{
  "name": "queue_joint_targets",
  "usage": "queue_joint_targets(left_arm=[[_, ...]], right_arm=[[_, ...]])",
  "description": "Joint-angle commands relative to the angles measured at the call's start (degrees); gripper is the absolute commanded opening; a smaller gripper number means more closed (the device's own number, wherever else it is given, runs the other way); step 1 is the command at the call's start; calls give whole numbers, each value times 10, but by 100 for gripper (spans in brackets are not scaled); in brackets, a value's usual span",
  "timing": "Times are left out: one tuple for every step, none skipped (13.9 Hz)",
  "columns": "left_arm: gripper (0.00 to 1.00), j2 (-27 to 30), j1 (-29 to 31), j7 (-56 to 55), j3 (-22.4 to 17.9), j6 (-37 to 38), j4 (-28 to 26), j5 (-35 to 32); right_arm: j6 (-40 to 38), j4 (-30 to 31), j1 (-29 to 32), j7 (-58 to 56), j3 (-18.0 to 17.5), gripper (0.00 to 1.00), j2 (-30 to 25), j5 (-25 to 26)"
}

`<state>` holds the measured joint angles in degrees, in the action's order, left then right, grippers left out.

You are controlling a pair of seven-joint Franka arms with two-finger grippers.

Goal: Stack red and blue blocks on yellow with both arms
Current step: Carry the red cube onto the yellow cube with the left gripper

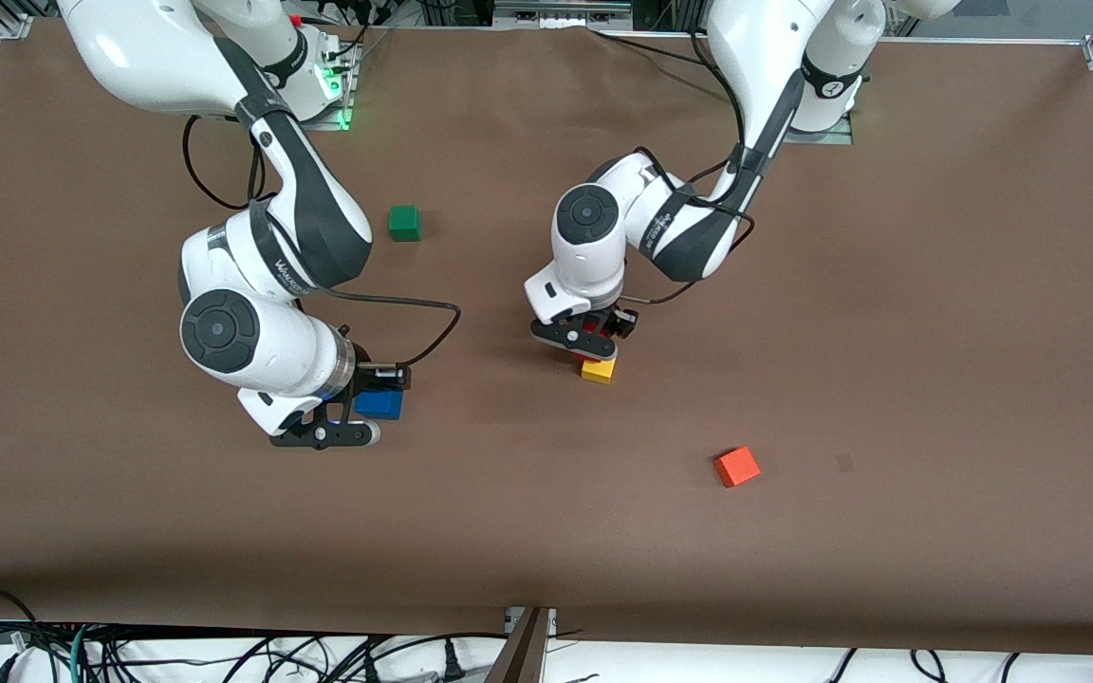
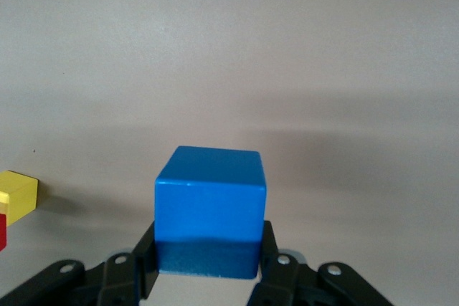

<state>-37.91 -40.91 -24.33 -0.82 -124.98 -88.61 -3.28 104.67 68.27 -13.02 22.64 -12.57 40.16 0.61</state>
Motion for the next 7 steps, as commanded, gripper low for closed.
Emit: queue_joint_targets(left_arm=[[0,-4,7,12,1,-3,-3,-16],[0,-7,10,12,1,-7,-3,-16],[0,-9,10,25,1,-8,-3,-15],[0,-11,17,37,1,-9,-3,-14],[0,-12,21,38,1,-9,-2,-13],[0,-12,20,38,1,-10,-2,-12],[0,-12,20,38,1,-10,-2,-12]], right_arm=[[-12,-24,-2,10,-3,28,10,-5],[-11,-24,-4,10,-3,28,10,-5],[-11,-24,-4,11,-3,28,10,-5],[-11,-24,-5,11,-3,28,10,-5],[-10,-24,-5,12,-3,28,10,-5],[-10,-24,-5,12,-3,28,10,-5],[-10,-24,-5,12,-3,28,10,-5]])
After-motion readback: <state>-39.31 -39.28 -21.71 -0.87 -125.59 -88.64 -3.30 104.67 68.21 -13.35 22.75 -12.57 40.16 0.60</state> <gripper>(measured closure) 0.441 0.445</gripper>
